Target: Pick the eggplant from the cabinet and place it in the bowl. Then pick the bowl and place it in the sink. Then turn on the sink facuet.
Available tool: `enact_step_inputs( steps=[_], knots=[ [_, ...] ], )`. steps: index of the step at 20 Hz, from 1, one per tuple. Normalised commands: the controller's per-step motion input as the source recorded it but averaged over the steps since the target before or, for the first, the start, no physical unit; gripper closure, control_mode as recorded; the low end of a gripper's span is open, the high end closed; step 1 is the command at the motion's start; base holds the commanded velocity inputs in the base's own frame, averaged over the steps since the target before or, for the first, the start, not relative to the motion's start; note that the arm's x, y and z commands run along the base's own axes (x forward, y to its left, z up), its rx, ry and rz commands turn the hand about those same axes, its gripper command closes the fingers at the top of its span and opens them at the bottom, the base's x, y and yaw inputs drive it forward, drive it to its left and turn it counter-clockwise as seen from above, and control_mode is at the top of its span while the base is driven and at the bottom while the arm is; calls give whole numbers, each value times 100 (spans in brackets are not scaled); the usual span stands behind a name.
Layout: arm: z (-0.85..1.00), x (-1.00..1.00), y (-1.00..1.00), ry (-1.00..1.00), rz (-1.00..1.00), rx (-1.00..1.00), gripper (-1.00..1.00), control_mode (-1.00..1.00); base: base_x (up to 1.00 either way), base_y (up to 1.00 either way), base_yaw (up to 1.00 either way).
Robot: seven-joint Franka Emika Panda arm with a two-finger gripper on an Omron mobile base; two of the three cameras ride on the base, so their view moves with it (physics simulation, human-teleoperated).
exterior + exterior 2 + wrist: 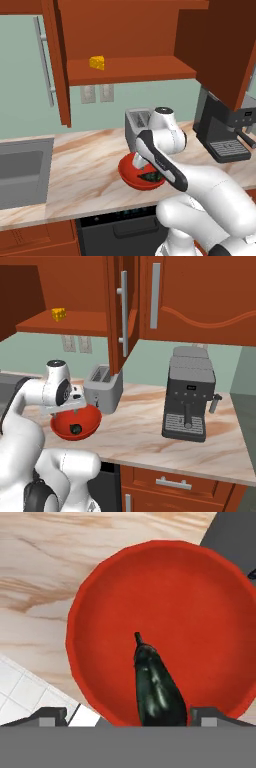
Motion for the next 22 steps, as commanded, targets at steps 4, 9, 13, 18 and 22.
enact_step_inputs(
  steps=[4,9,13,18,22],
  knots=[
    [5,-55,69,-6,13,-5,-100,-100,0,0,0],
    [-55,-7,76,7,5,-12,-100,-100,0,0,0],
    [-59,17,4,3,0,-12,-100,-100,0,0,0],
    [-28,24,-15,0,0,-6,-100,-100,0,0,0],
    [-31,36,-12,2,0,-4,-100,-100,0,0,0]
  ],
)
